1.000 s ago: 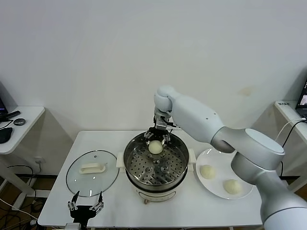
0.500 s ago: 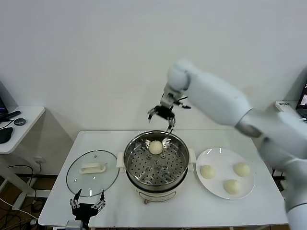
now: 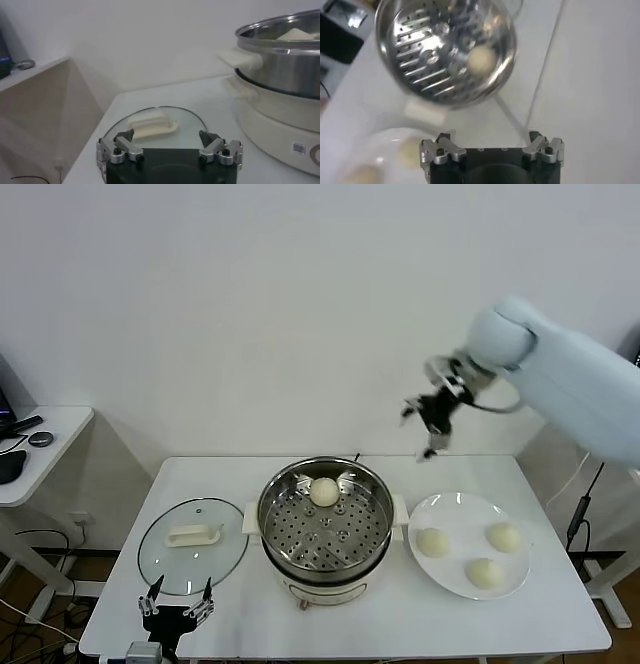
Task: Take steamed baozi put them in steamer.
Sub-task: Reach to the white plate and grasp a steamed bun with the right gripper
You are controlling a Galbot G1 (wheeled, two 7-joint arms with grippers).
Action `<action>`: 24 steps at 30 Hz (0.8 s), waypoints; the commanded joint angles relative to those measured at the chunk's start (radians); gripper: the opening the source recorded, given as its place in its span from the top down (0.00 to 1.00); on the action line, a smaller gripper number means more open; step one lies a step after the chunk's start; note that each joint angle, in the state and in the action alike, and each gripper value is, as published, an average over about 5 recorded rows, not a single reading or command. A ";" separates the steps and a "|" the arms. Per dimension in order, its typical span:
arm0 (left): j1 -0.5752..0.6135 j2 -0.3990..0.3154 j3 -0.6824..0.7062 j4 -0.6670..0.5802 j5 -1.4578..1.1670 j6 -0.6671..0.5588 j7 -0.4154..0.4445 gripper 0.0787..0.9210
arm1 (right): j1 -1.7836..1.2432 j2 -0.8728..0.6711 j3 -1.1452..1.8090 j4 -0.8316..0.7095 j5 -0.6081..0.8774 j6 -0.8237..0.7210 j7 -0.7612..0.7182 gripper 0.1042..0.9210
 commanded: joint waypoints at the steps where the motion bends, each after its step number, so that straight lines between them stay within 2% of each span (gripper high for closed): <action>1: 0.008 0.005 -0.004 -0.001 -0.012 0.001 0.003 0.12 | -0.565 -0.200 0.354 0.148 -0.328 -0.163 0.034 0.12; 6: 0.018 0.001 -0.005 0.004 -0.008 0.001 0.003 0.12 | -0.652 -0.127 0.401 0.088 -0.420 -0.099 0.041 0.12; 12: 0.018 -0.001 -0.010 0.007 -0.001 0.003 0.006 0.12 | -0.683 -0.062 0.417 0.058 -0.438 -0.065 0.033 0.12; 24: 0.025 -0.011 -0.001 0.003 0.012 0.002 0.010 0.12 | -0.697 0.061 0.427 -0.028 -0.454 -0.057 0.127 0.12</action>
